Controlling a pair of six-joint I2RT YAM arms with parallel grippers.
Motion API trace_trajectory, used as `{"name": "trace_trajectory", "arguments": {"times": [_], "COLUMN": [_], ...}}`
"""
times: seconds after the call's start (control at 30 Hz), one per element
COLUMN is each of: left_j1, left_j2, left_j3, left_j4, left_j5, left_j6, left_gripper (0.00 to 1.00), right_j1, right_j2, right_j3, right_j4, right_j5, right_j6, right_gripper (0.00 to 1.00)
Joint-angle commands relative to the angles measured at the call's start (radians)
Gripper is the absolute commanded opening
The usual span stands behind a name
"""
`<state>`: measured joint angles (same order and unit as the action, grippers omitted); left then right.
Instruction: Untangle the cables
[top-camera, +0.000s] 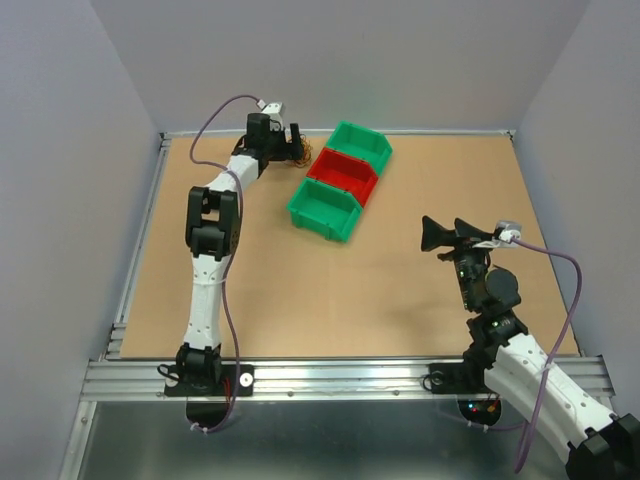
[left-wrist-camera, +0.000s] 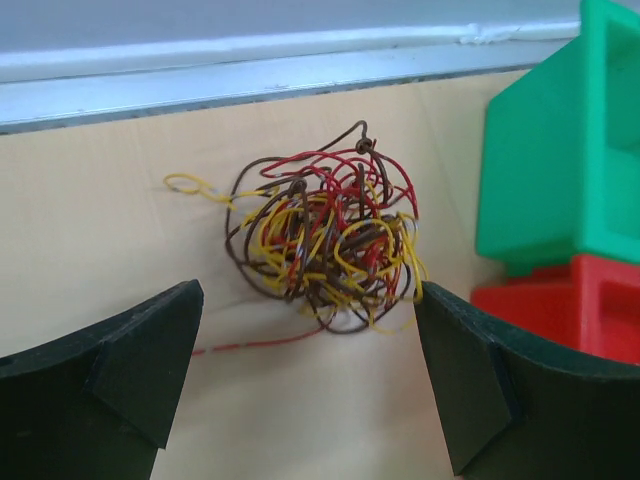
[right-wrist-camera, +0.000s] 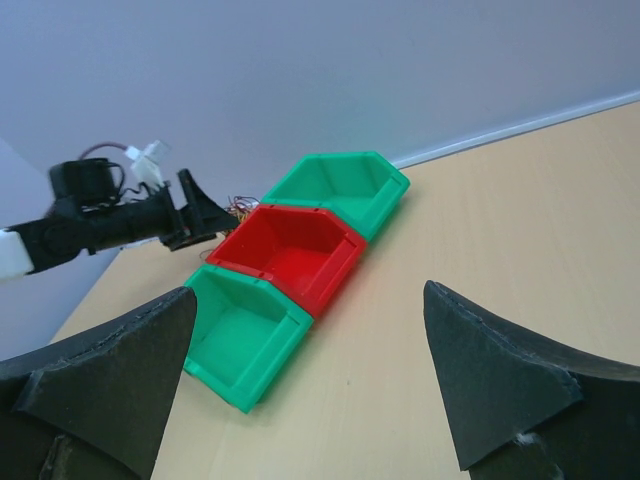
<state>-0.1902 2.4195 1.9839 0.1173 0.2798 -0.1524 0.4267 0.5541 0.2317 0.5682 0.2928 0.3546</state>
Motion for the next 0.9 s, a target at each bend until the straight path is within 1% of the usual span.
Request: {"name": "trace_trajectory", "arguments": {"times": [0.0, 0.03, 0.07, 0.13, 0.17, 0.2, 0.23, 0.27, 0.3, 0.33, 0.37, 0.4, 0.43, 0.47, 0.53, 0.57, 0.6, 0.67, 0.7, 0.73, 0.77, 0.8, 0.87], "left_j1": [-0.052, -0.057, -0.060, -0.058, -0.058, -0.057, -0.055, -0.057, -0.057, -0.058, -0.060, -0.063, -0.066, -0.068, -0.071, -0.071, -0.071, -0.072, -0.072, -0.072, -0.075, -0.081, -0.126], "left_j2": [0.165, 0.224, 0.236, 0.231, 0.193, 0.169, 0.139, 0.072, -0.006, -0.052, -0.100, -0.196, -0.244, -0.340, -0.436, -0.532, -0.580, -0.672, -0.756, -0.798, -0.877, -0.914, -1.021], "left_j3": [0.280, 0.382, 0.398, 0.392, 0.330, 0.290, 0.194, 0.088, 0.032, -0.027, -0.143, -0.195, -0.239, -0.307, -0.361, -0.417, -0.448, -0.503, -0.552, -0.577, -0.624, -0.648, -0.716], "left_j4": [-0.306, -0.342, -0.358, -0.348, -0.325, -0.299, -0.239, -0.173, -0.139, -0.066, -0.032, -0.001, 0.017, 0.036, 0.036, 0.039, 0.044, 0.050, 0.050, 0.048, 0.048, 0.045, 0.036], "left_j5": [0.025, 0.030, 0.024, 0.007, 0.002, -0.002, -0.013, -0.027, -0.043, -0.048, -0.056, -0.074, -0.079, -0.082, -0.094, -0.097, -0.097, -0.096, -0.094, -0.085, -0.070, -0.024, 0.019], "left_j6": [0.014, 0.023, 0.021, 0.016, 0.016, 0.014, 0.013, 0.019, 0.025, 0.031, 0.037, 0.054, 0.066, 0.080, 0.117, 0.125, 0.131, 0.145, 0.145, 0.146, 0.148, 0.148, 0.226], "left_gripper": [0.99, 0.96, 0.91, 0.74, 0.49, 0.32, 0.13, 0.00, 0.00, 0.00, 0.00, 0.00, 0.00, 0.00, 0.00, 0.00, 0.00, 0.00, 0.00, 0.00, 0.00, 0.00, 0.00], "right_j1": [0.001, 0.000, 0.000, 0.000, 0.001, 0.000, 0.000, 0.001, 0.000, 0.000, 0.001, 0.000, 0.000, 0.000, 0.000, 0.000, 0.000, 0.001, 0.000, 0.000, 0.000, 0.000, 0.000], "right_j2": [-0.016, -0.019, -0.026, -0.036, -0.040, -0.054, -0.060, -0.074, -0.080, -0.085, -0.086, -0.085, -0.082, -0.063, -0.033, 0.001, 0.026, 0.070, 0.123, 0.150, 0.182, 0.235, 0.282], "right_j3": [-0.015, -0.015, -0.015, -0.017, -0.020, -0.023, -0.026, -0.032, -0.037, -0.040, -0.040, -0.037, -0.032, -0.028, -0.008, 0.000, 0.007, 0.036, 0.047, 0.060, 0.090, 0.104, 0.132], "right_j4": [0.039, 0.039, 0.039, 0.036, 0.035, 0.036, 0.035, 0.035, 0.036, 0.035, 0.033, 0.030, 0.025, 0.012, 0.002, 0.004, 0.002, 0.007, 0.009, 0.009, 0.007, 0.002, -0.007], "right_j5": [-0.012, -0.014, -0.015, -0.030, -0.032, -0.032, -0.035, -0.034, -0.041, -0.046, -0.053, -0.084, -0.110, -0.127, -0.173, -0.197, -0.216, -0.329, -0.365, -0.401, -0.447, -0.480, -0.489], "right_j6": [-0.022, -0.019, -0.019, -0.014, -0.014, -0.013, -0.011, -0.016, -0.020, -0.025, -0.029, -0.045, -0.057, -0.078, -0.085, -0.089, -0.098, -0.114, -0.133, -0.137, -0.138, -0.137, -0.128], "right_gripper": [1.00, 1.00, 1.00, 1.00, 1.00, 1.00, 1.00, 1.00, 1.00, 1.00, 1.00, 1.00, 1.00, 1.00, 1.00, 1.00, 1.00, 1.00, 1.00, 1.00, 1.00, 0.99, 0.97]}}
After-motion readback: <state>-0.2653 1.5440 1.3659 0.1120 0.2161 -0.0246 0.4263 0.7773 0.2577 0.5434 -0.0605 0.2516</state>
